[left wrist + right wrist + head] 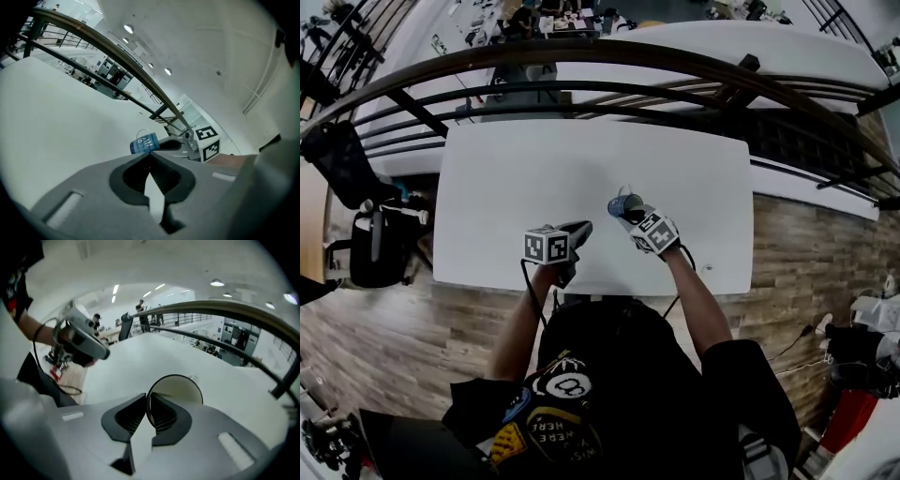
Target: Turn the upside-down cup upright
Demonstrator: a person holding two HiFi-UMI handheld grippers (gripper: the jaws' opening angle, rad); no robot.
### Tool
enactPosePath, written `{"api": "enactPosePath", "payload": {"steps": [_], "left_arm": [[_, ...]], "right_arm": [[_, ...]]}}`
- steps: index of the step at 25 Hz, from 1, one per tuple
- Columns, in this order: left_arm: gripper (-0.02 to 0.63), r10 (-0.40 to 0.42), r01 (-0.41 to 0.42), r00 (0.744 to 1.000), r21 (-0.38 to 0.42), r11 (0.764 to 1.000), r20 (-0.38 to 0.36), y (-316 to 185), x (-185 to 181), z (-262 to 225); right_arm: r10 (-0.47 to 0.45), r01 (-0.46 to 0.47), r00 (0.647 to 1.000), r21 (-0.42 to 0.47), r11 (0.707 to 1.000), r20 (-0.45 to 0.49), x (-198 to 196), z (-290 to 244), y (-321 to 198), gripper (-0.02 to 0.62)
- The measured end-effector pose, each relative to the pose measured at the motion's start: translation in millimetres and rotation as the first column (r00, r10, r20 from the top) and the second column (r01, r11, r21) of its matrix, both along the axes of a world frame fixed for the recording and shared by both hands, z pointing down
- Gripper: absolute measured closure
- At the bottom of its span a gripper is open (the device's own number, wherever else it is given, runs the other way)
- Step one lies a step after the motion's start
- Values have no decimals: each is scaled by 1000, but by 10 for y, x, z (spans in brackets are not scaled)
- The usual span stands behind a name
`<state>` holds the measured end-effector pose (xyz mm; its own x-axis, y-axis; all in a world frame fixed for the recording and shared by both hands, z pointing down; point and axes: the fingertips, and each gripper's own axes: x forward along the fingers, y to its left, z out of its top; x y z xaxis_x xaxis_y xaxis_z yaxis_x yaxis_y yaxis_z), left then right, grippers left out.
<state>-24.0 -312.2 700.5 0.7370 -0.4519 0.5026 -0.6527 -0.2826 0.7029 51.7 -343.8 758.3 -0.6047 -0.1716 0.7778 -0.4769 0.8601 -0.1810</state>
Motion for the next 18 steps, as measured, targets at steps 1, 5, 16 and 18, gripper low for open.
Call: {"api": "enactPosePath", "payload": {"steps": [1, 5, 16, 18], "left_arm": [[603, 2, -2, 1000, 5, 1000, 10, 35, -17, 5], [603, -10, 9, 999, 31, 999, 37, 114, -173, -20], [603, 96, -96, 994, -7, 995, 50, 443, -222, 56], [603, 133, -133, 990, -4, 991, 39, 489, -134, 53]], "right_arm": [[-61, 64, 993, 28, 998, -97, -10, 57, -35, 561], [-343, 397, 827, 31, 917, -445, -140, 236, -66, 561], [-103, 278, 890, 348, 895, -444, -193, -95, -76, 503], [86, 55, 955, 451, 891, -285, -91, -356, 5, 516]]}}
